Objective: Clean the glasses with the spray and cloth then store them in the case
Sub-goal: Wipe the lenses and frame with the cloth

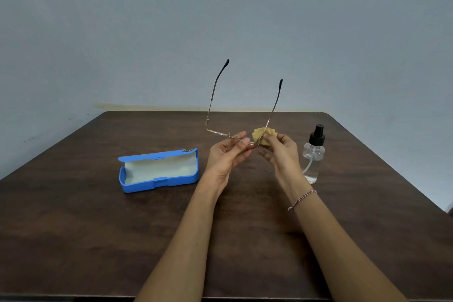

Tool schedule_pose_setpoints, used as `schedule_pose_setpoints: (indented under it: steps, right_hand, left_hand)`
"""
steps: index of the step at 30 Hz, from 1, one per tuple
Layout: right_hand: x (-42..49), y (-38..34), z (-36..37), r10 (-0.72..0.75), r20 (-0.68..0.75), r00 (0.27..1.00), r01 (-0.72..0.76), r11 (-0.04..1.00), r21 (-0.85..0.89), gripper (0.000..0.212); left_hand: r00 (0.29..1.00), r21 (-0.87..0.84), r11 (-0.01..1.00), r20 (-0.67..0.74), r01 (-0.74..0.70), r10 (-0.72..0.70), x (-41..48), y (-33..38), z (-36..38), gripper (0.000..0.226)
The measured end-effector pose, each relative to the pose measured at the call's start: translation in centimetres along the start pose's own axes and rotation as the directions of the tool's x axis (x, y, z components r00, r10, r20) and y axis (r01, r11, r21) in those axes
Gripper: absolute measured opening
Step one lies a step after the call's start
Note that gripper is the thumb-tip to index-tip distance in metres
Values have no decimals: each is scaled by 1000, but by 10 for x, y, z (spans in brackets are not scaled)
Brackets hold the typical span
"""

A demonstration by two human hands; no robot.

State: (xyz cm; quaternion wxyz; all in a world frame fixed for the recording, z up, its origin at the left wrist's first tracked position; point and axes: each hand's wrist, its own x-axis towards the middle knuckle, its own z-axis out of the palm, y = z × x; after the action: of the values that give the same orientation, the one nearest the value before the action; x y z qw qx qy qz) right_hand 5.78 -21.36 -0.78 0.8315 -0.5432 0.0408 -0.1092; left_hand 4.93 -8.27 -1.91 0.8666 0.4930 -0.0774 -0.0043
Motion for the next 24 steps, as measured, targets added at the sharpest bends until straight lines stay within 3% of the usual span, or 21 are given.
schedule_pose_setpoints:
  steps: [4,9,11,16,21,24]
  right_hand:
    - [0,-1,2,-14,22,1000,14,1000,20,3]
    - [0,-3,0,25,117,993,-49,977,210,31]
    - [0,-3,-1,26,127,992,-57,969,242,27]
    - [-2,-3,1,-57,157,986,22,977,213,8]
    - [-5,-4,1,-78,226,971,27,975,220,18]
    - [-6,-4,2,-96,227,969,68,989,130,18]
  left_hand:
    - [1000,-1,1000,-19,-11,11,1,-2,1,34]
    - [998,-58,997,-31,-52,50,2,-2,0,39]
    - [997,-82,994,-32,-66,63,2,-2,-1,40]
    - [998,-107,992,-14,-70,69,3,-2,-2,44]
    - [997,-145,987,-23,-75,73,5,-3,-5,40]
    - [997,-140,987,-1,-73,73,6,-2,-7,36]
